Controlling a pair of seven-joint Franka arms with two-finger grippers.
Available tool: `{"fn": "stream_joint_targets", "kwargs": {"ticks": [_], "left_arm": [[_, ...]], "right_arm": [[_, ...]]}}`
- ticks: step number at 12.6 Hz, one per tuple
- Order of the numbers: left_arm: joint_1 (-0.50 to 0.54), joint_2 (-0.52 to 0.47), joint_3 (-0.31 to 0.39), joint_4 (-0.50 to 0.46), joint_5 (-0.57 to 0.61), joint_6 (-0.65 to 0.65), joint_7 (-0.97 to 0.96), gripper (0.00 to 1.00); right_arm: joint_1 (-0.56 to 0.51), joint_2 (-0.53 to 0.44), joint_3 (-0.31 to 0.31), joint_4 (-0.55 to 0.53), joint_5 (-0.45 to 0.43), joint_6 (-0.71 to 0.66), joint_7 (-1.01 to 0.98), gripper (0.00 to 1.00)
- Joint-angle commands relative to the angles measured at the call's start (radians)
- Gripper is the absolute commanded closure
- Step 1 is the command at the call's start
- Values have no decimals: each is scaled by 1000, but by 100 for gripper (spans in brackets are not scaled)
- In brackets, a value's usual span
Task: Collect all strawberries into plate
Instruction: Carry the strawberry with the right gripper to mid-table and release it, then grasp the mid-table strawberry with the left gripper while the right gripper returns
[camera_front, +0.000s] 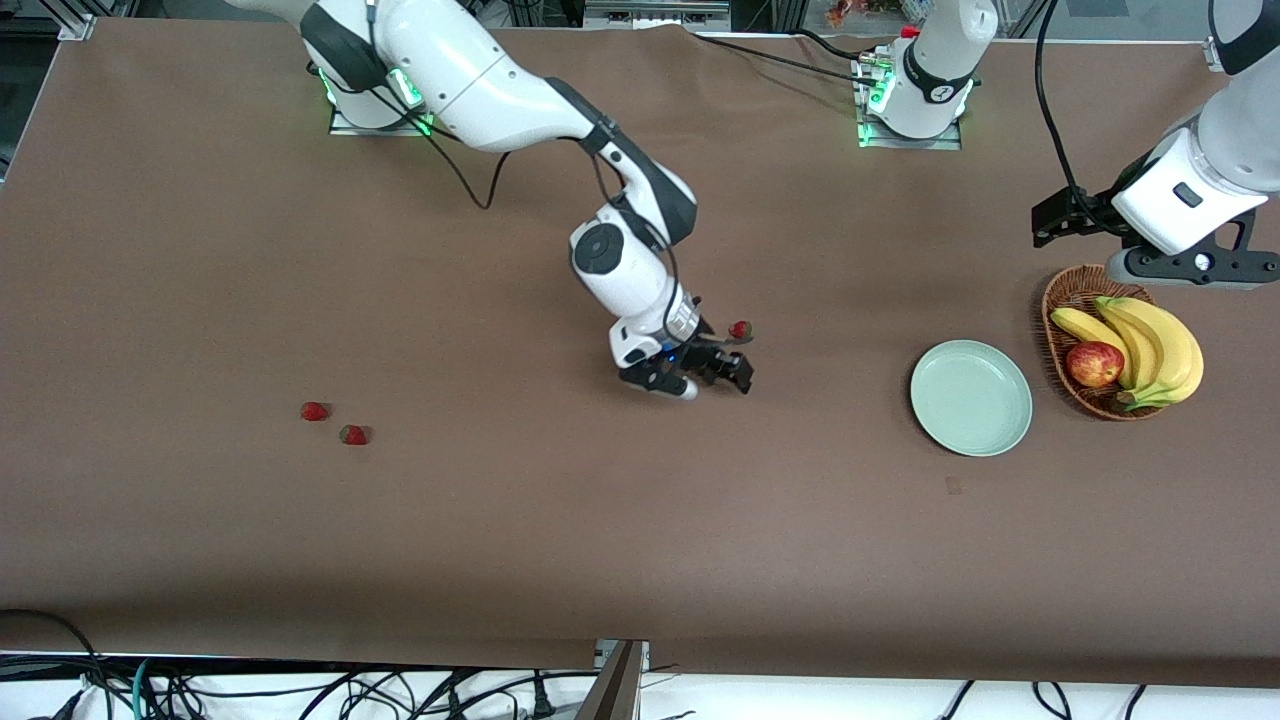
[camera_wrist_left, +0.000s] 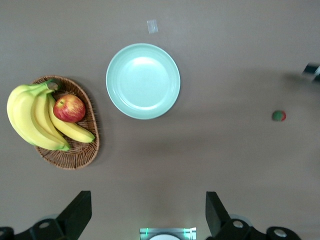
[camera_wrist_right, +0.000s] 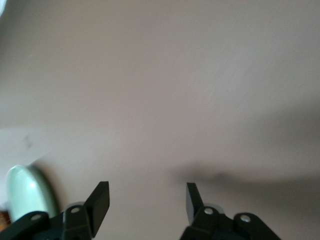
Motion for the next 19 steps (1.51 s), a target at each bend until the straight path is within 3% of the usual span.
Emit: {"fn": "stream_joint_targets", "kwargs": {"ticks": [1,4,7,9,11,14,15,19], "left_arm": [[-17,19,-7,15,-44,-58,16,0],[-37,75,-15,4,-87,-69,4,0],[-37,160,-59,-65,-148,111,1,0],[-37,192,-103,-181,-211,318,-67,0],[-51,248,-197,-238,-213,440,-246,0],[-205,397,-214,-243,-199,579,-524,0],[-247,436,-214,-246,-194,666,-584,0],[-302,512,-217,-258,54,788,-716,0]], "right_arm": [[-79,-90,5,-16,-61,-196,-61,26],[-209,-156,6,-16,-59,-417,-310,20],[-305,-193,-3,-16,-89,-556,-484,18],[-328,-200,-70,-22,-202,-639,-613,15],[-328,-222,-139,-64,-294,-684,-685,15],[-334,-243,-251,-145,-290,-687,-880,15],[-352,-243,-263,-163,-290,-684,-935,15],[-452,-246,-265,-231,-283,-634,-1110,15]]}}
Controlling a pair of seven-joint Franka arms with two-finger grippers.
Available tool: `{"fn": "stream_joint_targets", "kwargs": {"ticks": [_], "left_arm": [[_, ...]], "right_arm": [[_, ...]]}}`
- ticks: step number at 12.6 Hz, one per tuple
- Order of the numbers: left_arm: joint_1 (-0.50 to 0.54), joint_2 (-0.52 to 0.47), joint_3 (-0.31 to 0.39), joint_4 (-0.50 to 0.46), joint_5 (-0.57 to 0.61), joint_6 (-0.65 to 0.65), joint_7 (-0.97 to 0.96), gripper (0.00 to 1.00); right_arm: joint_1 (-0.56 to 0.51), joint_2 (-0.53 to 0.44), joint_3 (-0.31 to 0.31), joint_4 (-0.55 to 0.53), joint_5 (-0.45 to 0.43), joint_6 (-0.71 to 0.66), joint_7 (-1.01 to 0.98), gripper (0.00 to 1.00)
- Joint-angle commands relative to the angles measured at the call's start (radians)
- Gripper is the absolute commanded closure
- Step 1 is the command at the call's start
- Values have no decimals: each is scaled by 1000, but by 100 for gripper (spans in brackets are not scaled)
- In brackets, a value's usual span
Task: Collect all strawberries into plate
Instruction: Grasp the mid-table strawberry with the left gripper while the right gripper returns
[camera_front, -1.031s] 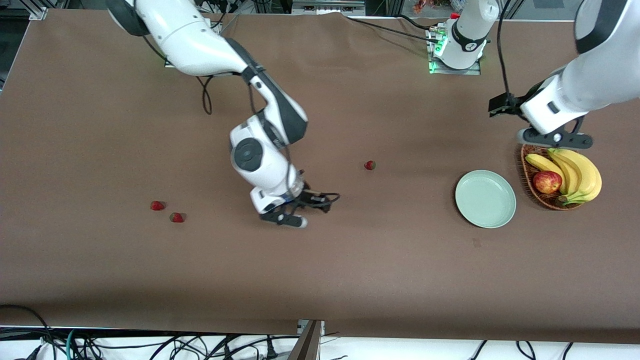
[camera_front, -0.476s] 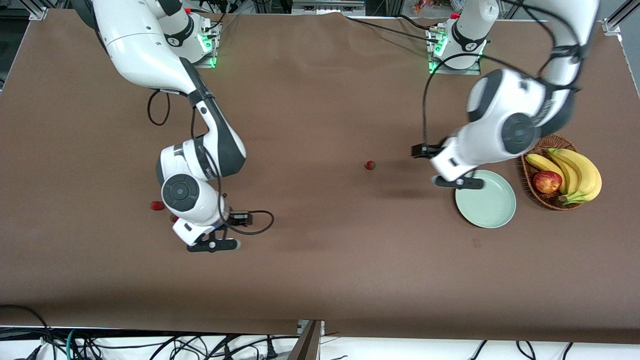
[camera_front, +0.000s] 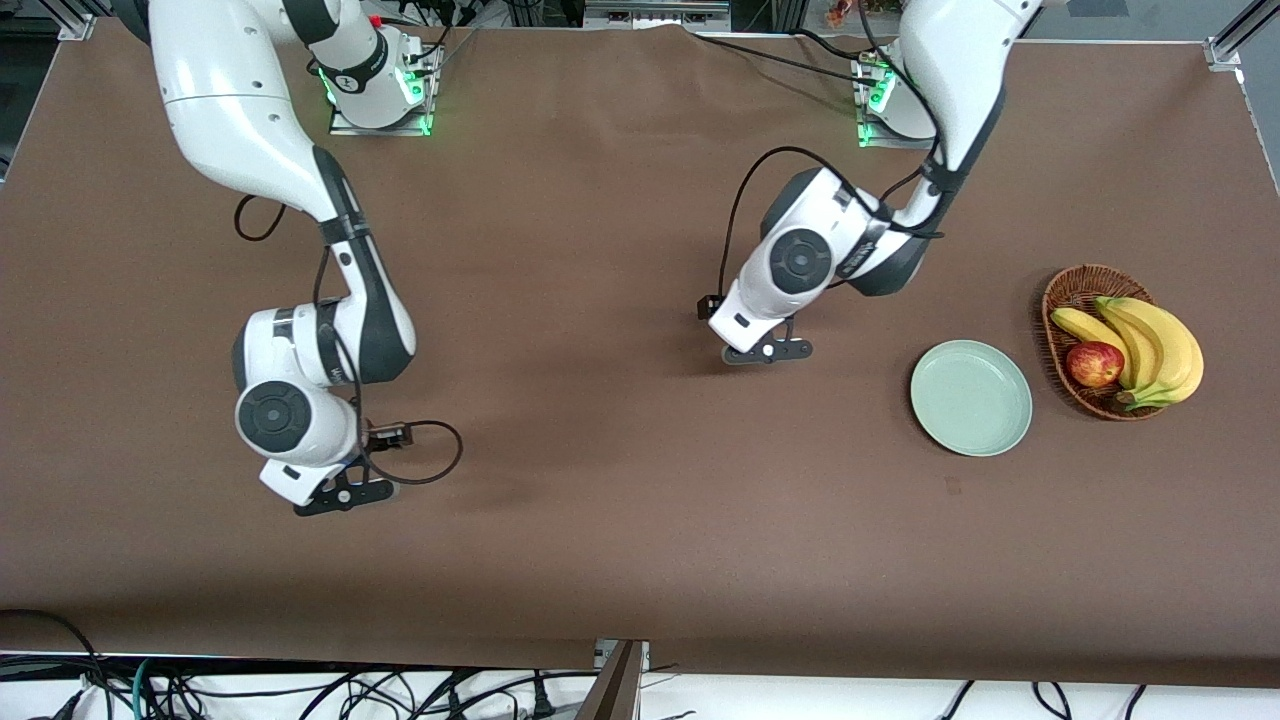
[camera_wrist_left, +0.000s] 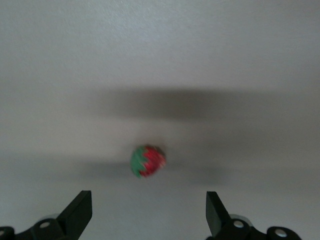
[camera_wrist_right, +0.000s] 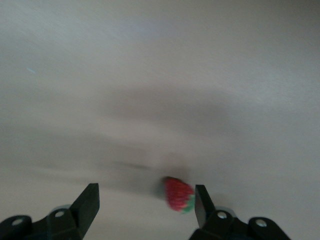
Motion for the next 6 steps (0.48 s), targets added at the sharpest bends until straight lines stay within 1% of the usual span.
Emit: {"fn": "stream_joint_targets", "kwargs": {"ticks": [1,2,3,4,5,6], "left_arm": [[-36,29,10,-6,88,62,-109,0],[-54,39,13,-26,90,104,-134,0],[-57,41,15,-55,109,145,-134,0],[-51,44,15,-83,183,197,-140,0],[-45,49,15,-101,203,233,-158,0],[-42,49,18,-104,212,241,-163,1]], "right_arm": [[-54,-50,14,-109,-3,69,-89,15],[-55,-51,14,-146,-1,109,-94,15],[-58,-51,16,-169,14,121,-94,15],[-61,-56,14,-183,43,121,-95,15],[-61,-56,14,-194,58,123,-100,15],[-61,-56,14,-197,65,123,-100,16]]}}
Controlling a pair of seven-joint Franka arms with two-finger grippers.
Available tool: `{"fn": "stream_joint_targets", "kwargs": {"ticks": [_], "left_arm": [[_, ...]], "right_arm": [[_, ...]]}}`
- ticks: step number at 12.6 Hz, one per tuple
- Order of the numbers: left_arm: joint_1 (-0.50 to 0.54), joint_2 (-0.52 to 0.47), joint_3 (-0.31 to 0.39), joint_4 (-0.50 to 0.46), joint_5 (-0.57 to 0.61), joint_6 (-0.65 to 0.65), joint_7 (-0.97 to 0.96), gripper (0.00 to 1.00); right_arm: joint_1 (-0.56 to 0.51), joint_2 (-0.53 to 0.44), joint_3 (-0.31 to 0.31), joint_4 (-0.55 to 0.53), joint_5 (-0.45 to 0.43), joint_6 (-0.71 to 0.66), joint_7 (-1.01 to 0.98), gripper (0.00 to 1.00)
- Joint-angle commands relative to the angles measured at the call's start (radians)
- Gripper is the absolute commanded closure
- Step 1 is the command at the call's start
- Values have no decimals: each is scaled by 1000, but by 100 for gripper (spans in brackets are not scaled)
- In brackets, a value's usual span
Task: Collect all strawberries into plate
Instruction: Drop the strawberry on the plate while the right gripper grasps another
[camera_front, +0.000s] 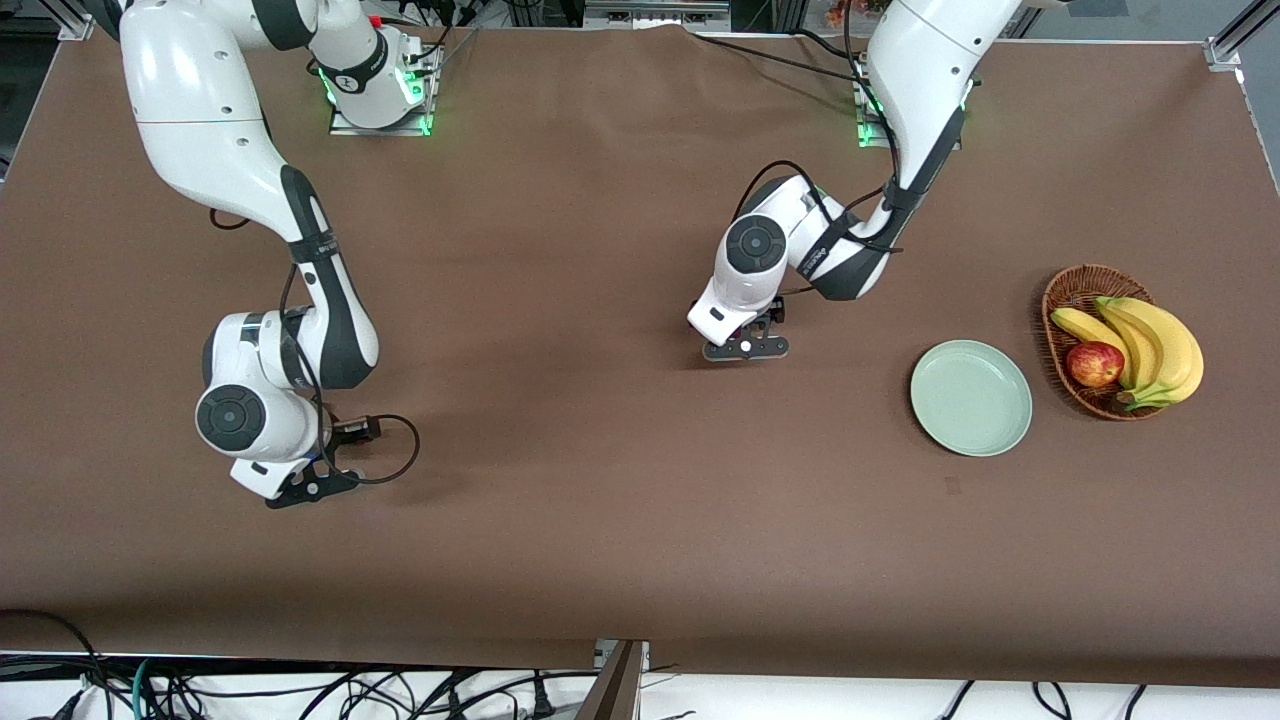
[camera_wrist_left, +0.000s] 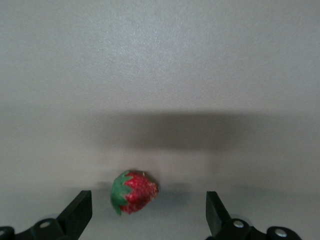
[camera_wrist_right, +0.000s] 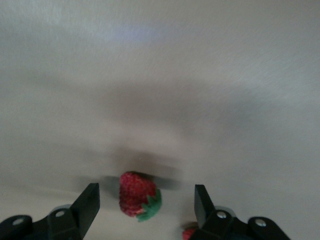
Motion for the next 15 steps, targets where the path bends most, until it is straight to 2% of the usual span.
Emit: {"fn": "stream_joint_targets", "kwargs": {"ticks": [1,2,4,5,7,8,11,13,15], "left_arm": [[8,-11,12,-25,44,36,-31,28],[8,-15,13,-26,44,30,-36,48],[9,-20,13,-29,44,27,-40,70],[8,-20,13,-29,44,27,-48,77],[9,-50,13,-29,44,19,-46,80],[11,-69,13,-25,44,-28,-46,91],[54,-141,13,12,45,-227,25,92],[133,-175,10,67,45,-359,230,91],[234,-184,7,104,33,-382,509,90]], "right_arm": [[-7,-49,11,-63,29,14,-20,21],[-7,-50,11,-63,29,14,-22,30],[-7,-49,13,-72,34,14,-22,48],[-5,-50,13,-72,38,13,-22,58],[-5,-52,16,-70,38,11,-22,78],[-5,-52,17,-69,38,11,-20,85],[-4,-52,17,-67,40,11,-14,86],[-4,-49,17,-66,40,14,-11,86],[-1,-49,17,-66,41,13,-2,86]]}}
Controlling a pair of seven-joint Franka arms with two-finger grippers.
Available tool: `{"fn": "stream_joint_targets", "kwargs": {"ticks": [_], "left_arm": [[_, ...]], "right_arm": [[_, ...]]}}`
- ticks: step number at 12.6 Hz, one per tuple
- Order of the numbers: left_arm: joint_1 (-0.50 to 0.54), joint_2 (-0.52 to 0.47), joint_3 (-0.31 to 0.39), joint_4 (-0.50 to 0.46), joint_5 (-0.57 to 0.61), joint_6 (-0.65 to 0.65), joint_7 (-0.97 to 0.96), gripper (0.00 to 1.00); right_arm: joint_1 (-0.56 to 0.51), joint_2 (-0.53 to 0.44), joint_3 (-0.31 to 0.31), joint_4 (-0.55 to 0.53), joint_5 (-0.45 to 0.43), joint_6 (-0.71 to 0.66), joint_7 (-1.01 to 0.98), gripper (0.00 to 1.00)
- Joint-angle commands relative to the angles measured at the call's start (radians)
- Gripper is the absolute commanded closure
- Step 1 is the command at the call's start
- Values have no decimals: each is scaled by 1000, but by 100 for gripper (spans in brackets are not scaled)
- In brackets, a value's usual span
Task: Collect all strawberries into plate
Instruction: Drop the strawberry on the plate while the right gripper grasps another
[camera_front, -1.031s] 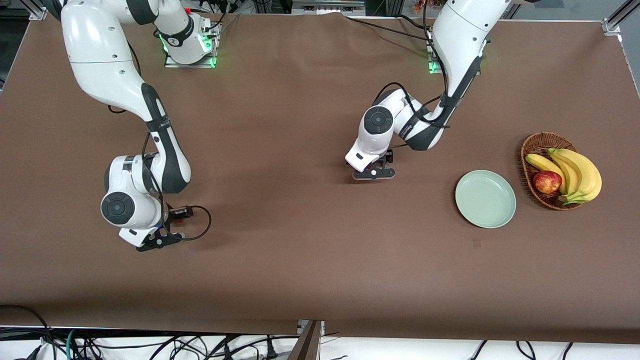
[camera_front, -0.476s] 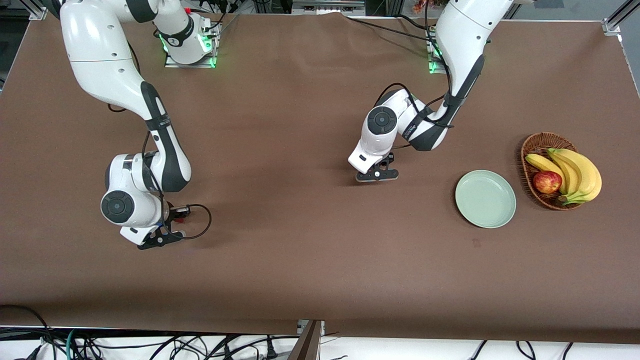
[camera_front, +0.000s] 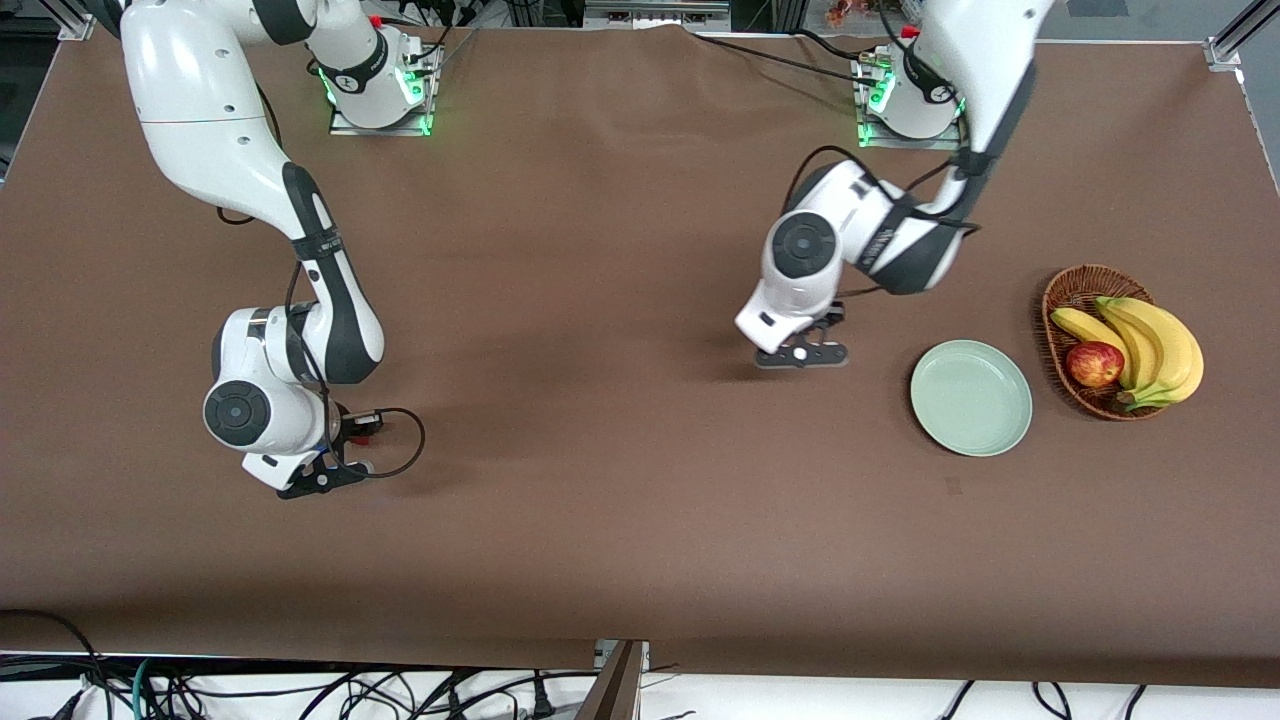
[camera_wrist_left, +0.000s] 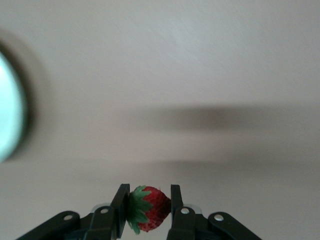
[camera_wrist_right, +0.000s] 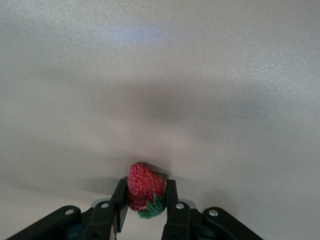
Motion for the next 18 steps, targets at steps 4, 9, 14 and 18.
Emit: {"fn": "stream_joint_targets", "kwargs": {"ticks": [4,9,14,18], "left_arm": [[290,5,-14,35,9,-37,766,82],[493,136,-15,38,6,120,1253,81],[530,174,-17,36,-11,159,1310,0],[529,131,-18,38,-23,113,1292,0]], "right_arm": [[31,-68,77,-17,42,-6,149,85],[197,-42,123,69,42,13,515,85],[340,74,213,282,144,97,870,85],[461,194,292,321,168,484,1129,83]]}}
